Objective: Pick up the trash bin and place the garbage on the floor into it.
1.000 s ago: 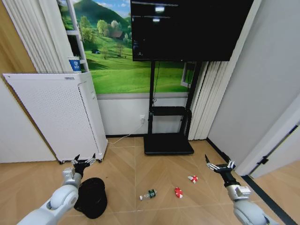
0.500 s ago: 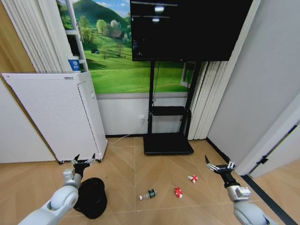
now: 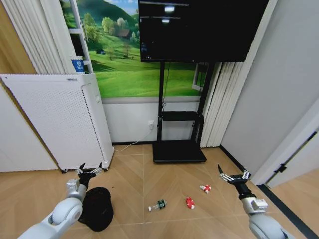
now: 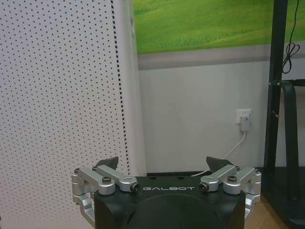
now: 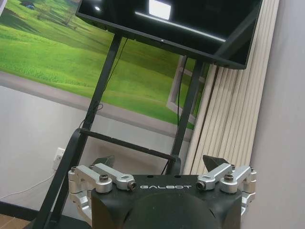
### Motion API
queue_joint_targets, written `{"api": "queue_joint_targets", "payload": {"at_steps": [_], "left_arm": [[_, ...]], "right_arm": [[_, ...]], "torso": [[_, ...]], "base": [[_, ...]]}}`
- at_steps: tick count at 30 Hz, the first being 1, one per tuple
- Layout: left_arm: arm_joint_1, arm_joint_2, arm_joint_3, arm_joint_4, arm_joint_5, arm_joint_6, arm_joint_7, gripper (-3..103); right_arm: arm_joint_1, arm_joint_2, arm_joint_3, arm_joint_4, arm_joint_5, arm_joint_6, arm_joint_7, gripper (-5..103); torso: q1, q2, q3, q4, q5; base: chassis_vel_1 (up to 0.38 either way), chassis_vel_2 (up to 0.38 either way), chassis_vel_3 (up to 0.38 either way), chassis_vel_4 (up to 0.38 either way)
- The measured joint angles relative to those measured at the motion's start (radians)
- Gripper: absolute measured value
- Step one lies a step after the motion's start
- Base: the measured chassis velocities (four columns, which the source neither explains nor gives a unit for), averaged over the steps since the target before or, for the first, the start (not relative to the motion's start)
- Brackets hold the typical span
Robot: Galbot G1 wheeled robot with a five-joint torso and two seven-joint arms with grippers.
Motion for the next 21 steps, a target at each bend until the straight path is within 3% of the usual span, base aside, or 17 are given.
{"api": "queue_joint_targets", "payload": {"at_steps": [21], "left_arm": [[0.086, -0.033, -0.027, -0.027, 0.036, 0.007, -0.017, 100]], "right_arm": [[-0.043, 0.035, 0.021, 0.018, -0.036, 0.006, 0.001, 100]], "torso": [[-0.031, -0.091, -0.06, 0.0, -0.0001]], "base": [[0.0, 0.0, 0.0, 0.0]]}}
